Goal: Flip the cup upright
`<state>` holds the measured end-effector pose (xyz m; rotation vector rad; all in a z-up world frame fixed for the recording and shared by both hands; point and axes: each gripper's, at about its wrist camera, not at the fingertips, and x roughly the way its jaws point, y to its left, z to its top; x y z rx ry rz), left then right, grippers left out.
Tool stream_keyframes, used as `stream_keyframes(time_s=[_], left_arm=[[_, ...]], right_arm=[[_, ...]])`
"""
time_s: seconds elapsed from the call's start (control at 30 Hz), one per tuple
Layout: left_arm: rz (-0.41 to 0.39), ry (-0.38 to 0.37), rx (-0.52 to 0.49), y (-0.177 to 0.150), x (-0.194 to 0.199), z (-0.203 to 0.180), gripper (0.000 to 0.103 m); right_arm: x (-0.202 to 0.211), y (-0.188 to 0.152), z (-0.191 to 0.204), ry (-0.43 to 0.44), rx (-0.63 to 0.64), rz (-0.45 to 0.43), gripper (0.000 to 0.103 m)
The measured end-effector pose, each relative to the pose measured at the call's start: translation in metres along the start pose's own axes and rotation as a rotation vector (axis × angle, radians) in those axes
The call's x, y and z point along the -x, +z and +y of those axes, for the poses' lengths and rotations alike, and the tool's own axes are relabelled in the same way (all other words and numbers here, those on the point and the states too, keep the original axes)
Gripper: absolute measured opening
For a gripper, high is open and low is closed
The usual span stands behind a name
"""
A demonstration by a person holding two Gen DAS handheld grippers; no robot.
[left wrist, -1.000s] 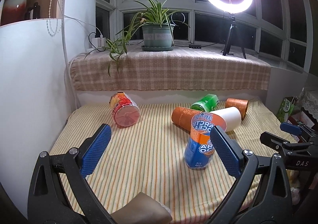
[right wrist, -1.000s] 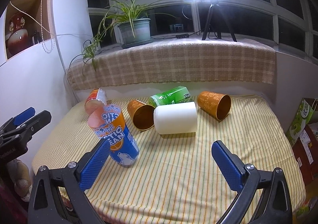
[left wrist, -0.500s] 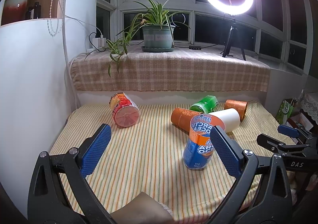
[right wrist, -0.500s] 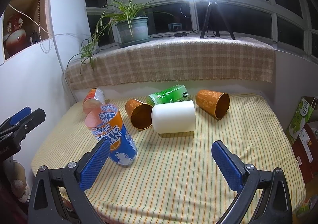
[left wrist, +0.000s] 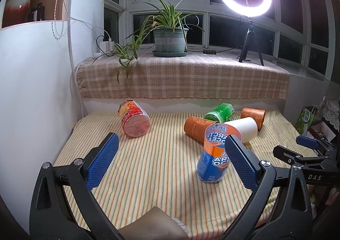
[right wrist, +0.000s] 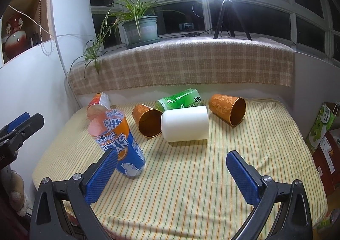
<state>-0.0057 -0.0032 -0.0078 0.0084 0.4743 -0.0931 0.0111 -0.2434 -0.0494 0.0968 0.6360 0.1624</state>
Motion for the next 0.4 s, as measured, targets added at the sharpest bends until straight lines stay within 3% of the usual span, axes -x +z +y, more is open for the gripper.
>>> stream_keyframes(time_s=[0.4], left_arm=[[-0.01, 0.014, -0.004, 0.0034, 0.0017, 0.0009, 0.102]], right_arm=[[-0.007, -0.0014, 0.0022, -0.001, 0.005, 0.017, 0.103]])
